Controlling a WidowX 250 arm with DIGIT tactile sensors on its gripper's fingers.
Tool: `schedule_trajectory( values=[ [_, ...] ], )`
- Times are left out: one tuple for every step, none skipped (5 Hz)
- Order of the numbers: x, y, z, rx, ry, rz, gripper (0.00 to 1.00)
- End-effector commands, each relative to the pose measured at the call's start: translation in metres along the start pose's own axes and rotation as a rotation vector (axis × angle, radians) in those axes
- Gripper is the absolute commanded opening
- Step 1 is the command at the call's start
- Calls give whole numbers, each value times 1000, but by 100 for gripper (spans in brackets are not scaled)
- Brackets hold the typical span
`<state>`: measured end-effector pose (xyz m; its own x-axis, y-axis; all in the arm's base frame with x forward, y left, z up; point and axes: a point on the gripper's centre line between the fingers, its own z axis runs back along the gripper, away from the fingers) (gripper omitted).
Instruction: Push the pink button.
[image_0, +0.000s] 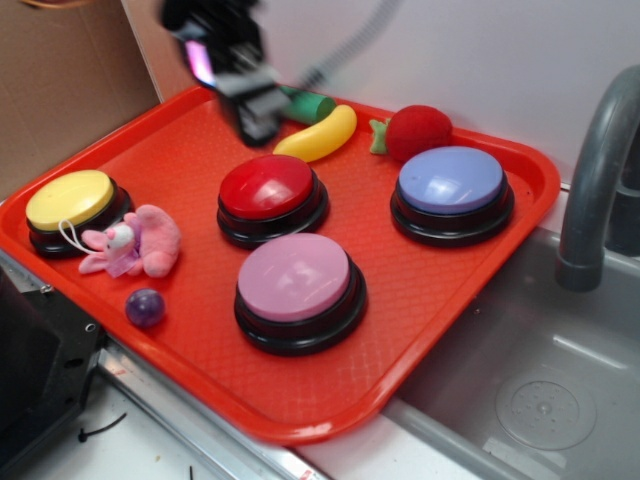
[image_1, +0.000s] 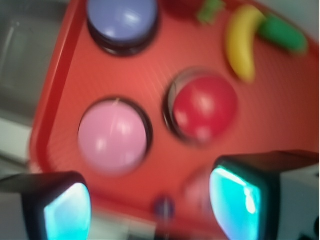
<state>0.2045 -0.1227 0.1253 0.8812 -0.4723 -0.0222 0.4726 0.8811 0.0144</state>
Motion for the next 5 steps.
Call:
schedule_trajectory(
  values=[
    [-21, -48, -59, -19, -105, -454, 100],
    [-36, -44, -69, -45, -124, -418, 100],
    [-35, -38, -75, -51, -123, -405, 100],
    [-26, -39, -72, -52, -119, -433, 100],
    [-14, -43, -46, -31, -118, -454, 100]
  ],
)
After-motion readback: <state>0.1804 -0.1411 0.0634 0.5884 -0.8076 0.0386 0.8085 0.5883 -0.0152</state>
